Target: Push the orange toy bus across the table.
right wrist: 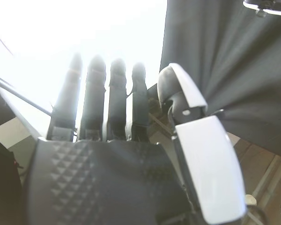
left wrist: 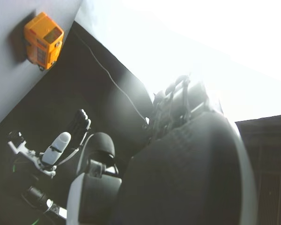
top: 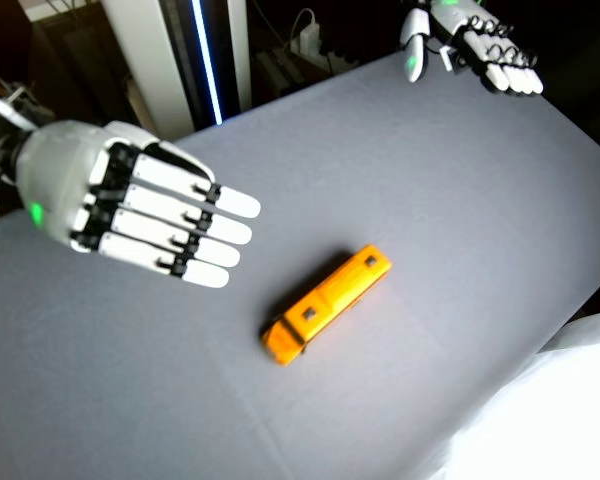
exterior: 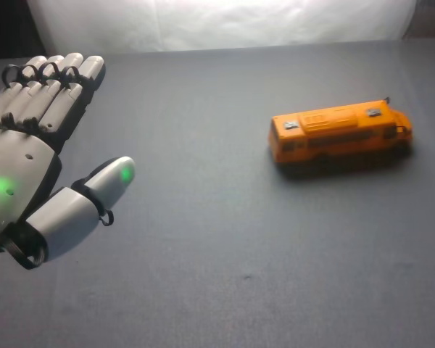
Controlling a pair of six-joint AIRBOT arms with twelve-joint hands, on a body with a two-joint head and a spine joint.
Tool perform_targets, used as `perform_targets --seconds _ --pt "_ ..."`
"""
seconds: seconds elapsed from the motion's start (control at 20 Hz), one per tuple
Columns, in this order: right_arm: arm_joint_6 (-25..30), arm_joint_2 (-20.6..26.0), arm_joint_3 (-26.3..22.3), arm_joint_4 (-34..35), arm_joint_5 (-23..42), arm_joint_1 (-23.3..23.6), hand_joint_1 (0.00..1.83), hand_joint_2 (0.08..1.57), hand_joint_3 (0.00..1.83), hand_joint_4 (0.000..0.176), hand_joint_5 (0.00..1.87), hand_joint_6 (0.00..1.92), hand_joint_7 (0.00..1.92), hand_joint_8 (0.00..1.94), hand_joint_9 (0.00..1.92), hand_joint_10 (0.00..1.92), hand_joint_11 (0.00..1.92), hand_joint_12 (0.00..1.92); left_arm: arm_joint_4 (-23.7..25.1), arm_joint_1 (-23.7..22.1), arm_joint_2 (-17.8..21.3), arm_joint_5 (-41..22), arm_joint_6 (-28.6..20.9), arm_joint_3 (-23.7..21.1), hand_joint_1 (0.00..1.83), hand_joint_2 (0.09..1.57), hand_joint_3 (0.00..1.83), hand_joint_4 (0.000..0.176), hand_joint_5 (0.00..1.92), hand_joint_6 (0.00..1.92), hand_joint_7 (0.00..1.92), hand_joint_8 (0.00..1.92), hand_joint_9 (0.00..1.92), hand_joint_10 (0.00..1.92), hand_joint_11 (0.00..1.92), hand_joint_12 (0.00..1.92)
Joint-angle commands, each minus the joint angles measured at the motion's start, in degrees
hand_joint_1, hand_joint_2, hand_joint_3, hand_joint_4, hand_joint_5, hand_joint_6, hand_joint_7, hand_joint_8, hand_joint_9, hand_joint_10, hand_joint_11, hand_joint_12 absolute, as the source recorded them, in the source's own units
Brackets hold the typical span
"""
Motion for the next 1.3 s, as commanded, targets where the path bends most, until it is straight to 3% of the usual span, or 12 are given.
perform_targets --seconds 0.0,1.25 --pt "0.40 0.26 -0.04 0.67 7.23 0.19 0.90 1.39 0.00 0.000 0.55 0.00 0.57 0.00 0.50 0.00 0.42 0.09 2.51 -0.46 0.45 -7.60 0.10 -0.36 0.00 1.38 0.00 0.000 0.00 0.00 0.00 0.00 0.00 0.00 0.00 0.00" --pt "0.39 0.31 -0.45 0.61 8.00 0.10 0.92 1.41 0.00 0.000 0.56 0.00 0.57 0.00 0.50 0.00 0.42 0.10 3.10 1.07 0.46 -9.30 -1.15 -1.24 0.00 1.37 0.00 0.000 0.00 0.00 0.00 0.00 0.00 0.00 0.00 0.00"
